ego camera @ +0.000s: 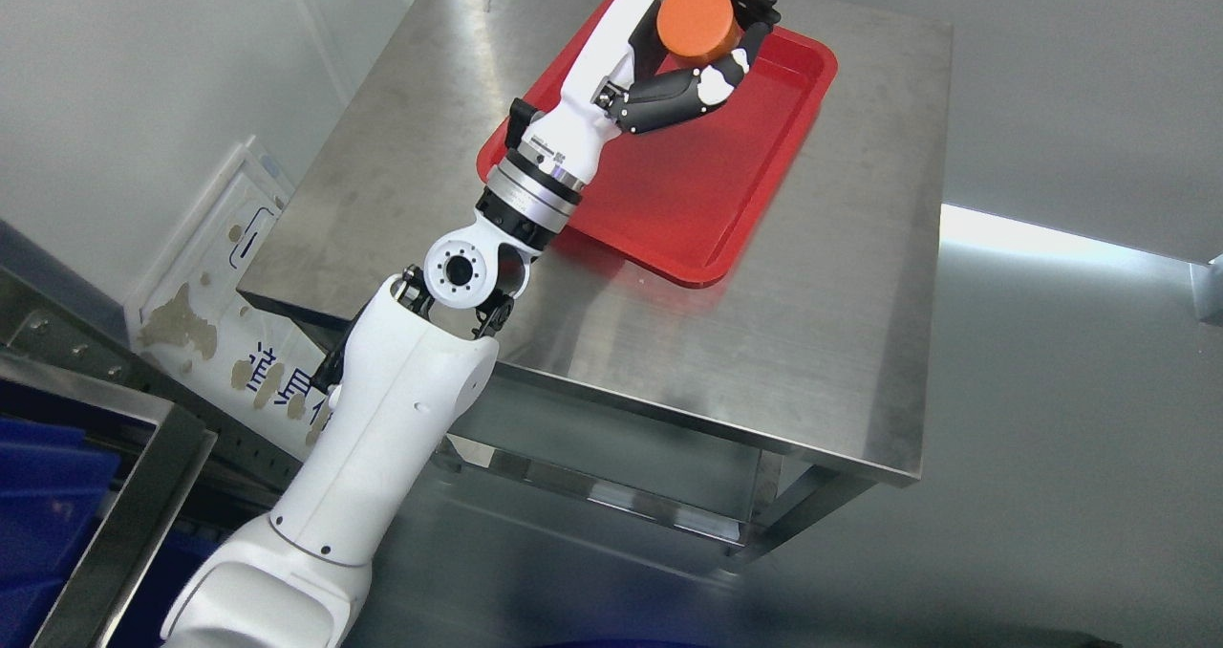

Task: Grab orange capacitor from left shelf to right desk
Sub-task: 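Move the left hand over the red tray and lower the capacitor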

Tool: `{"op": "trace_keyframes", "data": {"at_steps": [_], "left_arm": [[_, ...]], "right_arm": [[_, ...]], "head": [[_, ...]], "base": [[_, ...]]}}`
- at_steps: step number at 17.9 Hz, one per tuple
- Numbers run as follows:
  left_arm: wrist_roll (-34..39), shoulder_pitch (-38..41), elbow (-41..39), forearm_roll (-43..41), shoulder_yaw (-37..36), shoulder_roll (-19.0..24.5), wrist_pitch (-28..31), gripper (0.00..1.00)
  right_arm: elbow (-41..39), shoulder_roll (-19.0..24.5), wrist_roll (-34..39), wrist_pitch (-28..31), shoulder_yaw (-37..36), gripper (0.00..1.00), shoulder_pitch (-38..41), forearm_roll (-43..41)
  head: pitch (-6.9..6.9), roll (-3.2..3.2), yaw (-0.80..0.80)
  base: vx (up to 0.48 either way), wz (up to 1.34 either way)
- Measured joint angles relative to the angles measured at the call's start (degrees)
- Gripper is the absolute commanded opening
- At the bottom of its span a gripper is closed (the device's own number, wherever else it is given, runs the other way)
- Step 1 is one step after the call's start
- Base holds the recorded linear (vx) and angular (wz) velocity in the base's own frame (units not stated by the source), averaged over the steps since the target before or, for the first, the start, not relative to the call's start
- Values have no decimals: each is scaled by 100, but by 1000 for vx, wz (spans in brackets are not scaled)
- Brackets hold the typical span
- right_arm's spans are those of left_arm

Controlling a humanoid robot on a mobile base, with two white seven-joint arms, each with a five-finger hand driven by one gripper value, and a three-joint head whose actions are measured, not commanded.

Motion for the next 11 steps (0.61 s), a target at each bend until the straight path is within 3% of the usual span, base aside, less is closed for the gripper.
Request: {"op": "trace_keyframes", "data": {"at_steps": [7, 11], "left_arm": [[213, -816, 1298, 14, -289, 0, 380, 7], [396, -1001, 2037, 7, -402, 0, 398, 14]], "right_arm": [[0, -2, 0, 0, 1, 100, -5, 0], [0, -2, 0, 0, 0, 100, -4, 0]], "head": [[0, 0, 0], [0, 0, 0]], "base": [[103, -58], [40, 0]]}}
